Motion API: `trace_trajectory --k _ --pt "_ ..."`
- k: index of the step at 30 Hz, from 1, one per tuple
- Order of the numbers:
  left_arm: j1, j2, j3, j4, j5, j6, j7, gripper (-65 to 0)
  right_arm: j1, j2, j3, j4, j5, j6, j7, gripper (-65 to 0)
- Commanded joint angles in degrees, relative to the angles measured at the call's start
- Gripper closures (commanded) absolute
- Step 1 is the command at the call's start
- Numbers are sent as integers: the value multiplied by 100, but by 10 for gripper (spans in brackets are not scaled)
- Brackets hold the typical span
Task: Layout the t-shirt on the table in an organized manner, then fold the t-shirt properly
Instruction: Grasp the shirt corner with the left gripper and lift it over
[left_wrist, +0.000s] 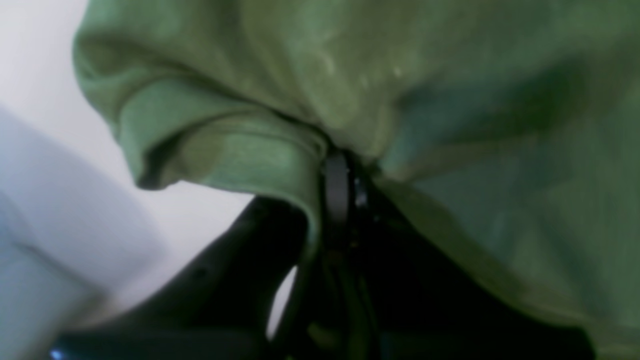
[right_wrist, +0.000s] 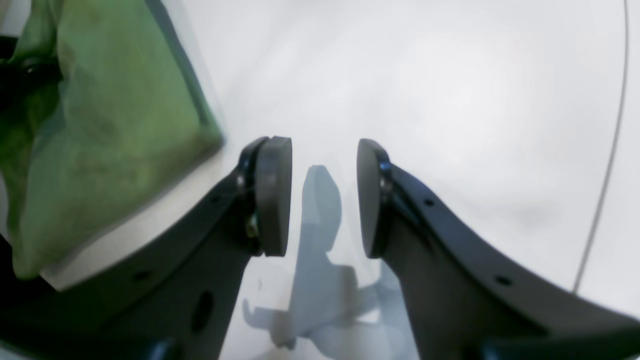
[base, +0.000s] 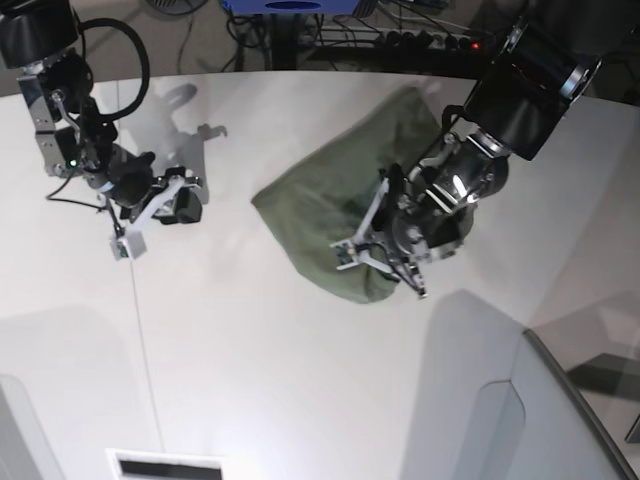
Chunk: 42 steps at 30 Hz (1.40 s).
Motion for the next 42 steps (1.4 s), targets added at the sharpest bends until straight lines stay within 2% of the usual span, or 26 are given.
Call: trace_trajectory --k 1,5,16,30,35,42 --pt "38 15 251 -74 -74 -187 -22 0 71 73 39 101 58 38 108 -209" --pt "-112 191 752 -74 163 -187 -31 0 62 82 48 101 67 29 108 -209" --pt "-120 911 840 -118 207 -187 -215 0 27 56 663 92 67 29 91 -209" --pt "55 885 761 -83 189 -187 -189 0 -34 56 672 101 76 29 91 -209" --pt "161 876 743 -74 137 -161 242 0 -43 56 672 101 76 29 91 -209" --pt "434 1017 -312 5 189 -161 268 0 -61 56 672 101 76 38 91 -209"
